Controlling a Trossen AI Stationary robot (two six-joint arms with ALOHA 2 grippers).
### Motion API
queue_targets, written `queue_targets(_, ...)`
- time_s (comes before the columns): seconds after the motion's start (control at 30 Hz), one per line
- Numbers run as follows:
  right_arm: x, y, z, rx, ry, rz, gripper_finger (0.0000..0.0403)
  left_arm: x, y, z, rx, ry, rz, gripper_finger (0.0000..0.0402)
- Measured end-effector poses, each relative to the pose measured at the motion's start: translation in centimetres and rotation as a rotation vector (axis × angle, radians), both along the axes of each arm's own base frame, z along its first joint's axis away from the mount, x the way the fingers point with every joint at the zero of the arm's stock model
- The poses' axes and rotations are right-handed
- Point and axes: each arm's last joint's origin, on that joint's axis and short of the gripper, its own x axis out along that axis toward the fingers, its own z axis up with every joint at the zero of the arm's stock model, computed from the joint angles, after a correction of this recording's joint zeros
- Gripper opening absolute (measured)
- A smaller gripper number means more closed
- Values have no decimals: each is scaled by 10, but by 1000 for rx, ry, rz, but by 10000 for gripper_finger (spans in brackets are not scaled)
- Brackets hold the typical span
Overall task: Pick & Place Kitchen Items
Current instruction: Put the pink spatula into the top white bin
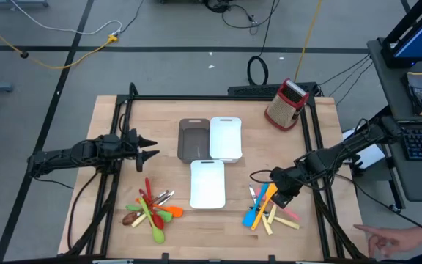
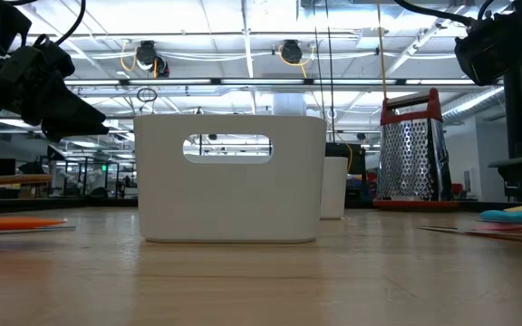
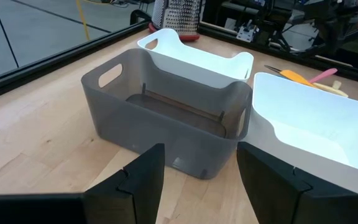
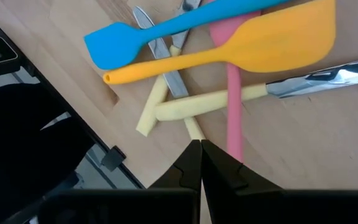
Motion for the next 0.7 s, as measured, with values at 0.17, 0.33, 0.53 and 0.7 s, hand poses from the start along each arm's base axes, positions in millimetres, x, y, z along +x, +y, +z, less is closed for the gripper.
queue_targets(0.17, 0, 0, 0, -2, -3, 6, 0, 0, 0, 0, 0, 0, 2, 207)
queue_targets(0.33, 0, 0, 0, 0, 4, -6, 0, 0, 0, 0, 0, 0, 2, 207)
queue_targets(0.53, -1, 0, 0, 1, 19, -23, 7, 0, 0, 0, 3, 1, 2, 207)
queue_targets(0.7, -1, 0, 0, 2, 19, -23, 44, 0, 0, 0, 6, 1, 2, 207)
